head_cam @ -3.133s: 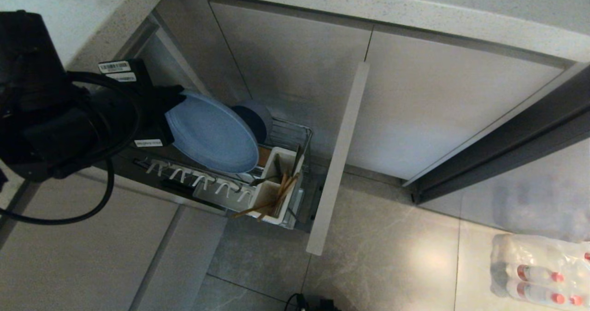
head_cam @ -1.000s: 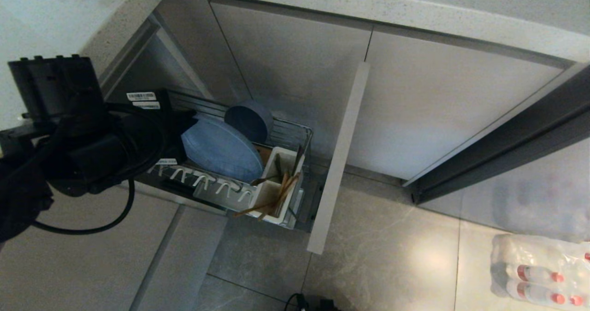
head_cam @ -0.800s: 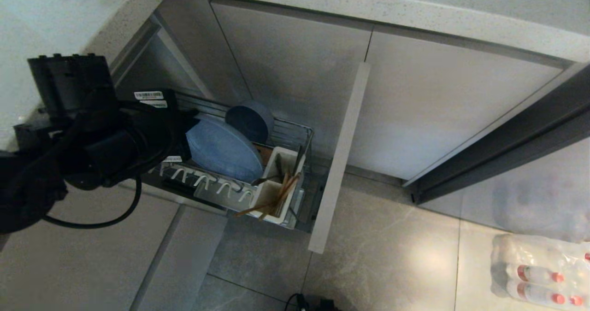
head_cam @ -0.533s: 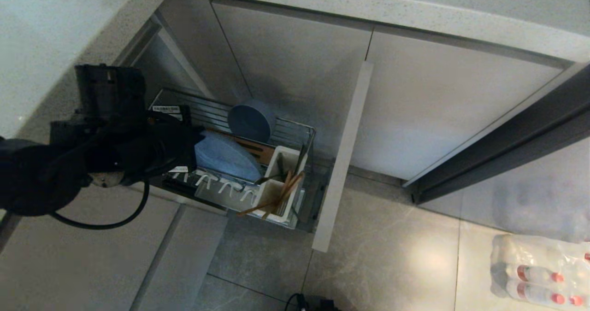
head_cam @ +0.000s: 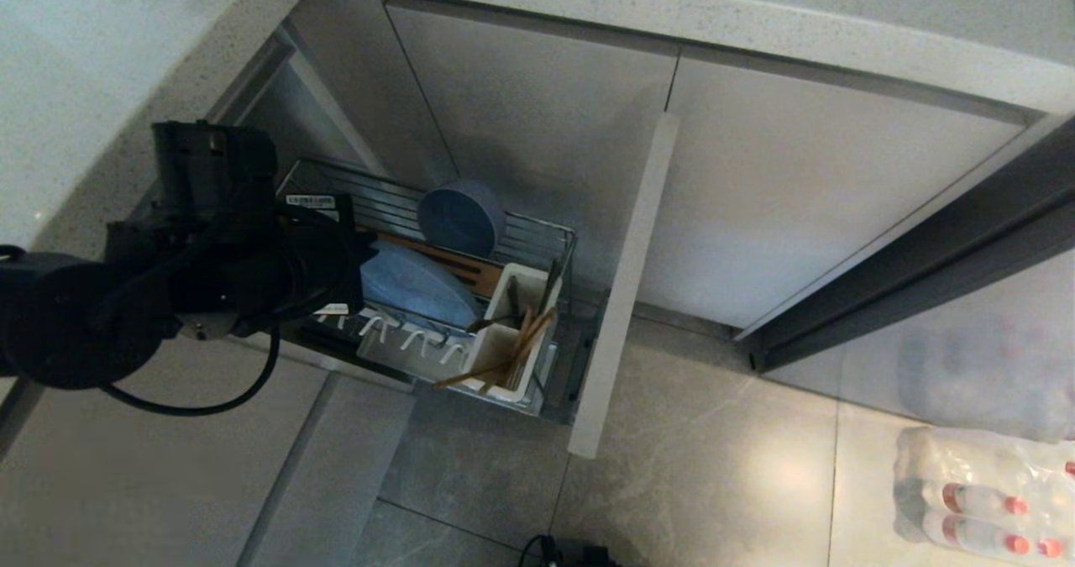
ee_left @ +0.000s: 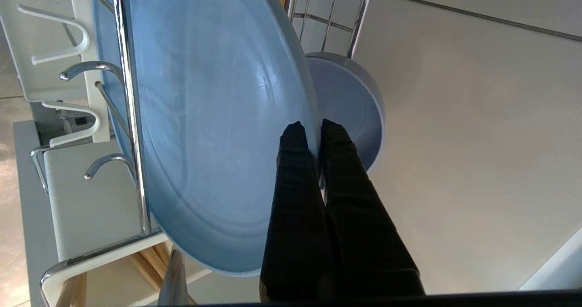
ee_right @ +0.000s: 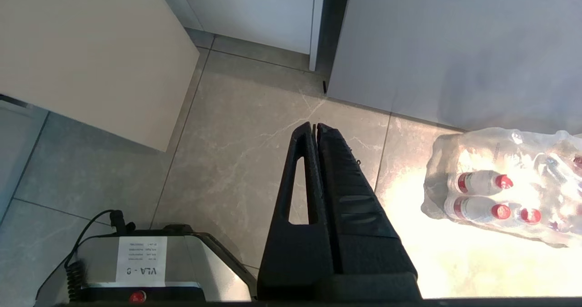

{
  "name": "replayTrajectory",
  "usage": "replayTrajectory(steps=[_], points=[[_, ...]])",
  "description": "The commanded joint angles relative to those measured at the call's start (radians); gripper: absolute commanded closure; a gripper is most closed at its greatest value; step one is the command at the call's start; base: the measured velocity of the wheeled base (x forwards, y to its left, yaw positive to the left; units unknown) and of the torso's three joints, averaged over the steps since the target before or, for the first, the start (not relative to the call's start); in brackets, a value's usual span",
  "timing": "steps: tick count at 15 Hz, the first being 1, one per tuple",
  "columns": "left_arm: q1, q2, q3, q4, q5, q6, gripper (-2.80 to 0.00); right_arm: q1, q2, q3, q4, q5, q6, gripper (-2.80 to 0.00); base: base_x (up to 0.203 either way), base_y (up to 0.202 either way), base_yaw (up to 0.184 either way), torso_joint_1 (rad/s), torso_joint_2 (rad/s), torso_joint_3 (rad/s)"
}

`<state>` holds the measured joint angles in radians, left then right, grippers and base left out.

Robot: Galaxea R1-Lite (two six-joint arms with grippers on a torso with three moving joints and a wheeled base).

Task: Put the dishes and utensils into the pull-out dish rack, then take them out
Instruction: Pick up the plate and place it in the cupboard

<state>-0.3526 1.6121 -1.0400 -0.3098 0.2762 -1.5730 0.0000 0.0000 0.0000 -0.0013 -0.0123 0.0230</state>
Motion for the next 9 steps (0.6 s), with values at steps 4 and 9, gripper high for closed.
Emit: replayTrajectory(steps=[4, 9], points=[[-0.002, -0.011, 0.0, -0.003, -0.005, -0.007, 0.0, 0.0, 0.001, 0.0, 0.0, 0.0, 0.0, 0.0, 0.0, 0.0, 0.0, 0.0, 0.0, 0.0], [-0.006, -0.045, 0.0, 0.025, 0.003, -0.001, -2.8, 0.0, 0.001, 0.0, 0.0, 0.0, 0.0, 0.0, 0.0, 0.0, 0.0, 0.005, 0.0, 0.0]])
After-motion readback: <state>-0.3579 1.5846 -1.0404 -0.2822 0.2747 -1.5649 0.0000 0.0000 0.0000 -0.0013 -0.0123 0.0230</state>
